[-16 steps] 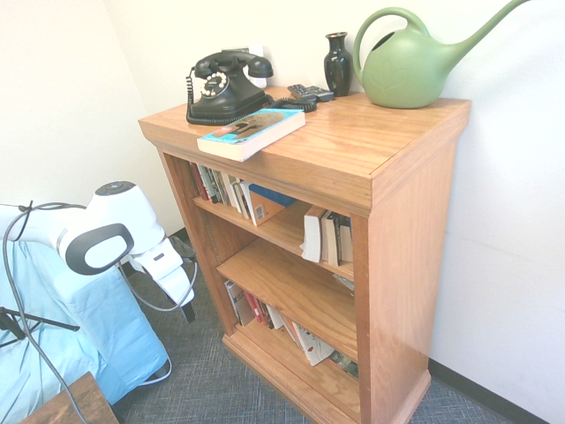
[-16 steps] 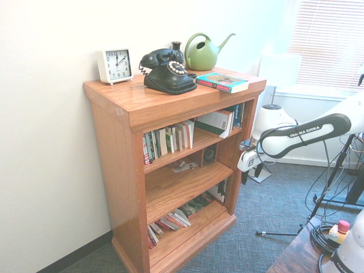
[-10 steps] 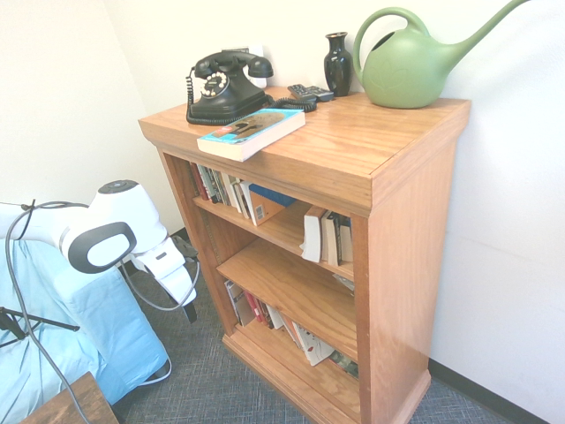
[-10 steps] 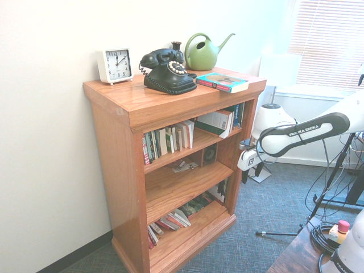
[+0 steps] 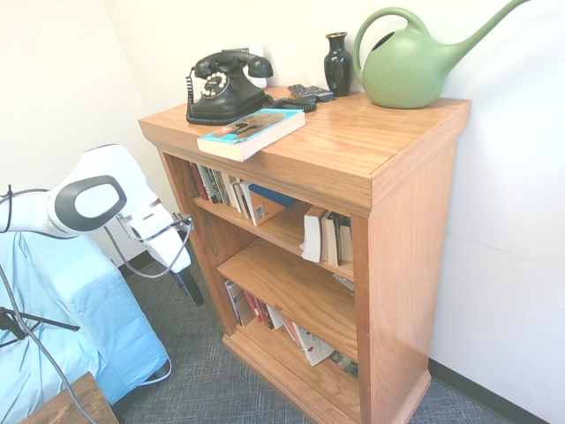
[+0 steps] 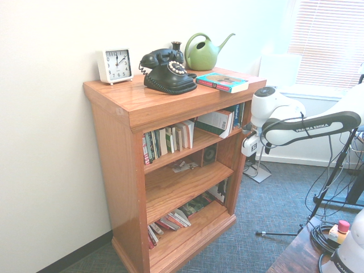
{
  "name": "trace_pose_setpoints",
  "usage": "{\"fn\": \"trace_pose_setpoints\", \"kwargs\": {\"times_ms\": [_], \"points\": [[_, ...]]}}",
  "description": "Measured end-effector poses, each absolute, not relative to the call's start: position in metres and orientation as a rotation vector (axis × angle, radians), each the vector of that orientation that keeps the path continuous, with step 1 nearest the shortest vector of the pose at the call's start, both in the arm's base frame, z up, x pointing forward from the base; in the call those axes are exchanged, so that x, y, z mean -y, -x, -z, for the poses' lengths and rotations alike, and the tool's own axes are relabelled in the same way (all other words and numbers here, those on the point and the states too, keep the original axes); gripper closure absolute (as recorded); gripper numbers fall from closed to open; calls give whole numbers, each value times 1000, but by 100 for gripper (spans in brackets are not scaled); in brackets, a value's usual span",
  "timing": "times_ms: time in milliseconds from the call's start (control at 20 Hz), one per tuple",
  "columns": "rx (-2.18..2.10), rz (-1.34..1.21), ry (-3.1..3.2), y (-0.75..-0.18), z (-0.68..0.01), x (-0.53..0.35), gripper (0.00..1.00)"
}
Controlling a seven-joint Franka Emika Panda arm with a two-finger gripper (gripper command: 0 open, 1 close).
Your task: Organize the shelf
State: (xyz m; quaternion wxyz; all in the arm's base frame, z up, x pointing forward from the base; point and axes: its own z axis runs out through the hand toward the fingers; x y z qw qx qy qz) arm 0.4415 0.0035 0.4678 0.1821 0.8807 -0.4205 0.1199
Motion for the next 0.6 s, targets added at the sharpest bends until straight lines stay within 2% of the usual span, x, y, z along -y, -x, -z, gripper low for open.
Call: {"fn": "trace_pose_setpoints", "kwargs": {"times_ms": [400,600], "points": [[997,-448,-2101,-447,-546,-6,0],[898,-482,-1942,-459,-575,-34,0]]}}
